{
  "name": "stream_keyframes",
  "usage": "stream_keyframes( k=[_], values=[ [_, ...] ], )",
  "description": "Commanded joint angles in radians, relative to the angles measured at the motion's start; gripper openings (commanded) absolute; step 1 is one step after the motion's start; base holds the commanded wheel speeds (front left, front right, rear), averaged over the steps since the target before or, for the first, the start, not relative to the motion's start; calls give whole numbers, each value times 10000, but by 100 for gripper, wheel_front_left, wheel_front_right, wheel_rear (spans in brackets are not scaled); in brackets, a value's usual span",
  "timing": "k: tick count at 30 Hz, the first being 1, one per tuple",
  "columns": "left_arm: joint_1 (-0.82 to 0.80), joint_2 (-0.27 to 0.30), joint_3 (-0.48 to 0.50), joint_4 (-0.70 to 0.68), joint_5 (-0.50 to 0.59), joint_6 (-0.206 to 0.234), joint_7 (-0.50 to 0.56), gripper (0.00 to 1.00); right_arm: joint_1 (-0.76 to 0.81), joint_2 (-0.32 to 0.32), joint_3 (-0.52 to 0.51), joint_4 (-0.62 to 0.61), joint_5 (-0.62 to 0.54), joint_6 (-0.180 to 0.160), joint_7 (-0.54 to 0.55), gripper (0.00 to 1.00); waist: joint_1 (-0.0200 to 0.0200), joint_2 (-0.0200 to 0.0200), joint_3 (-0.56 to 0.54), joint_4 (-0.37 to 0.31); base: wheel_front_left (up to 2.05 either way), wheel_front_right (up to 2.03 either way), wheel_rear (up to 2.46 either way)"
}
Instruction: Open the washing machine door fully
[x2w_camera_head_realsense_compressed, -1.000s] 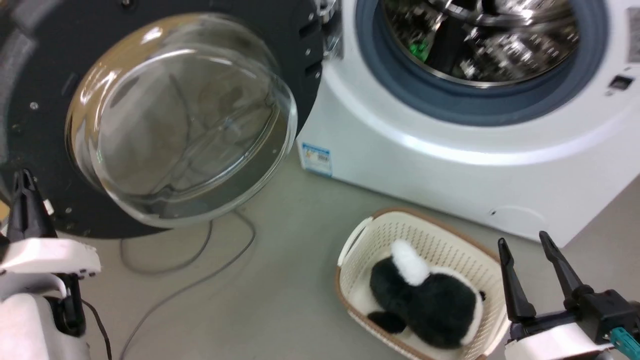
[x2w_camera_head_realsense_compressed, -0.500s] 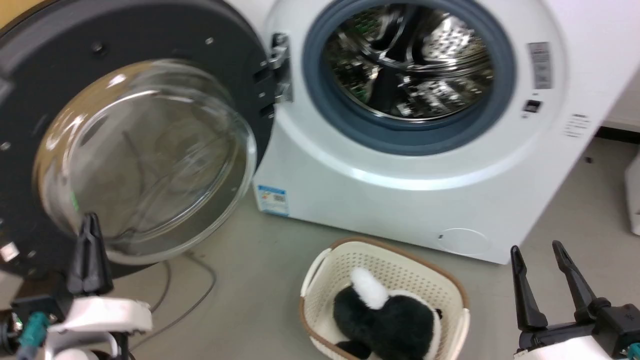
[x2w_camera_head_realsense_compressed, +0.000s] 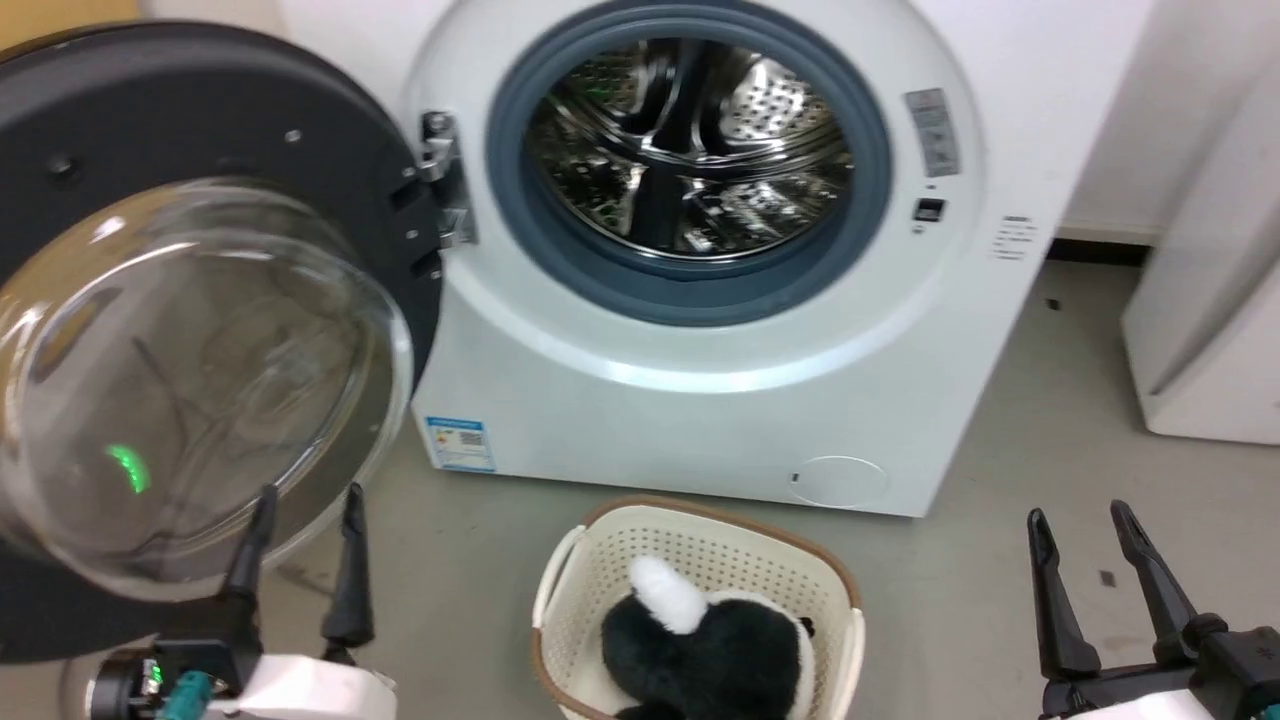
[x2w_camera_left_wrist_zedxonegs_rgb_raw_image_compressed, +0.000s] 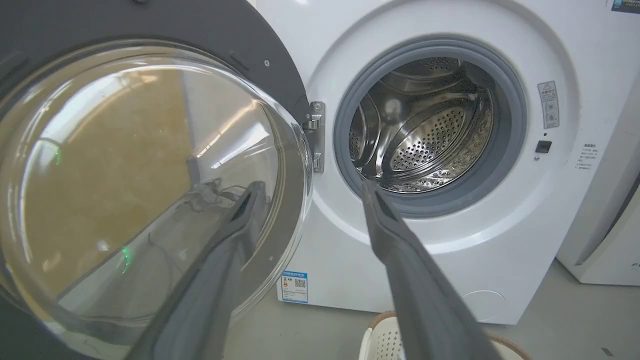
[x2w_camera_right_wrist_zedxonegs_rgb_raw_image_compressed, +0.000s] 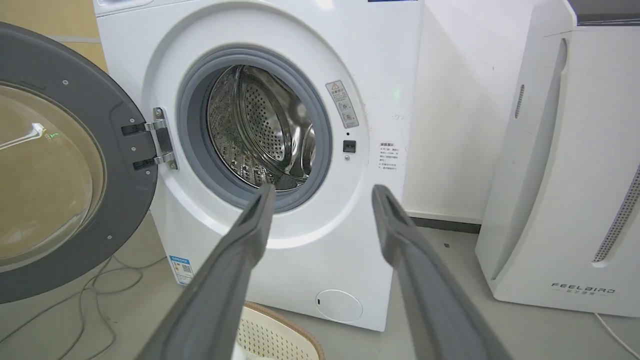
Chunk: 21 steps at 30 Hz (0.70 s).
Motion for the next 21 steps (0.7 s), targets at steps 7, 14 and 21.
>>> stream_keyframes(
  k=[7, 14, 21],
  values=[
    [574, -14, -509, 74, 24, 58, -42, 100, 211, 29, 70, 52, 150, 8, -44, 100, 1, -1, -126, -805, 0, 0, 0],
    [878, -22, -806, 73, -32, 499, -42, 100, 470, 29, 182, 207, 270, 8, -44, 100, 1, -1, -262, -1107, 0, 0, 0],
    [790, -38, -879, 176, -1, 599, 39, 0, 384, 0, 217, 255, 146, 0, 24, 0, 1, -1, -271, -1167, 0, 0, 0]
  ],
)
